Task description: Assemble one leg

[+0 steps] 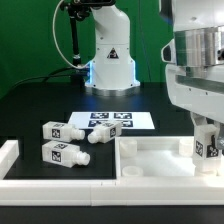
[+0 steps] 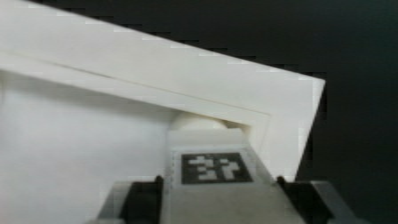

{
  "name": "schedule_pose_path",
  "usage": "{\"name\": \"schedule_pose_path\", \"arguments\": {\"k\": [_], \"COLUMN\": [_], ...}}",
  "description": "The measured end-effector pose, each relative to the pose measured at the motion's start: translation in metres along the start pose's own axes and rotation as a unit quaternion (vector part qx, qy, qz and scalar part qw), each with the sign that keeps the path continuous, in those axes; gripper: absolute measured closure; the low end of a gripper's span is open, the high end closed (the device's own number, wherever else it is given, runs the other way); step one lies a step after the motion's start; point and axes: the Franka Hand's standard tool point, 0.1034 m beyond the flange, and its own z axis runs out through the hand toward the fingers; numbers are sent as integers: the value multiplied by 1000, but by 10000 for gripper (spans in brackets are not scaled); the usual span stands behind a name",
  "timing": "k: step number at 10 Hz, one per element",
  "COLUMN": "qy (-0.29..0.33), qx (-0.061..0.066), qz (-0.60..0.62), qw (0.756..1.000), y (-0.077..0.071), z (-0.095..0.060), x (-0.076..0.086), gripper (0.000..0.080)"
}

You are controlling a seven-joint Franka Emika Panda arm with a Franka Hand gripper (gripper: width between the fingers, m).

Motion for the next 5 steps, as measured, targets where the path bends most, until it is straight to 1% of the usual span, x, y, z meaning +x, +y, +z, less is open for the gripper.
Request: {"name": "schedule_pose_path", "arguments": {"k": [2,3,4,5], "qy": [0,1,-5,-8], "qx": [0,-2,-11,-10], "qz": [-18,-42,-169,-256], "qw": [1000,999,986,967], "y": [0,1,2,1], "z": [0,0,0,-1], "x": [0,0,3,4], "gripper": [509,429,429,245]}}
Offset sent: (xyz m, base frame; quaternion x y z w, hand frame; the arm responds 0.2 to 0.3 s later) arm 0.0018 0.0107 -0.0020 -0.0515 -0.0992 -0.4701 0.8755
